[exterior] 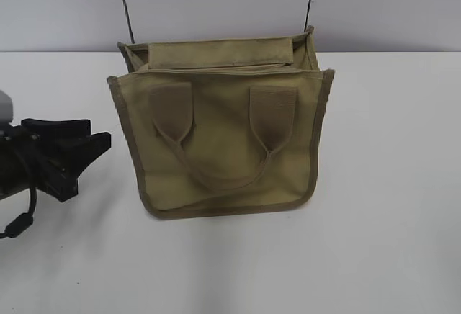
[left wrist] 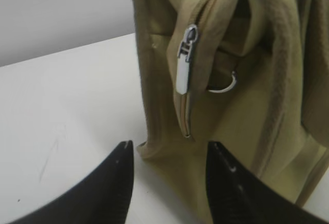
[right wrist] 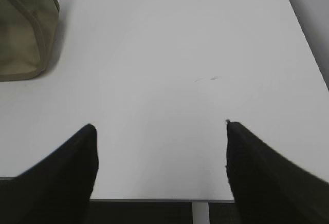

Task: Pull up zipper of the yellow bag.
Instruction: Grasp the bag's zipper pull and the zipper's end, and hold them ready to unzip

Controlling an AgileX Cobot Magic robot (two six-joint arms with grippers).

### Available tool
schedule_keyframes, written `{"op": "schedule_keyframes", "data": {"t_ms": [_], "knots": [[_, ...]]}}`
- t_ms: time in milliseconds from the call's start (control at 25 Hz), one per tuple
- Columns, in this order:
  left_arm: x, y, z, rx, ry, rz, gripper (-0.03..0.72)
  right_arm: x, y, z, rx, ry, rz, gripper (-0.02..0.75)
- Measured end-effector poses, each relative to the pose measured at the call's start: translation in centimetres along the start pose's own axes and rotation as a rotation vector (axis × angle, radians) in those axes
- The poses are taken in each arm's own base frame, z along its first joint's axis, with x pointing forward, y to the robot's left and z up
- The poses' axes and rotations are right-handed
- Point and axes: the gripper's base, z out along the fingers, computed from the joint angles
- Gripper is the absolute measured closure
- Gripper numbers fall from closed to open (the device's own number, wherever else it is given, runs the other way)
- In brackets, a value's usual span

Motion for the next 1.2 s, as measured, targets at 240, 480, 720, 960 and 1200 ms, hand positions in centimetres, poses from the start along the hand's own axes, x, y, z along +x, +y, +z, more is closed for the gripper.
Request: {"op": "schedule_keyframes", "data": {"t_ms": [240,480,720,960,1200], "knots": [[0.2,0.6,2.5,0.119,-0.017,0.052,0.348,0.0,0.0,0.0,0.000,0.000,0.000,0.169],[0.8,1.3,4.0,0.144,-0.032,0.048,0.349,0.0,0.0,0.0,0.000,0.000,0.000,0.169],[1.1,2.1,5.7,0.182,-0.037,0.060,0.354,0.0,0.0,0.0,-0.003,0.000,0.002,0.169],[0.4,2.9,6.9,0.198,-0.060,0.094,0.380,0.0,0.0,0.0,-0.003,0.000,0.002,0.169],[0.1,3.8,8.0,0.190,-0.048,0.126,0.444,0.0,0.0,0.0,-0.004,0.000,0.002,0.169]]}}
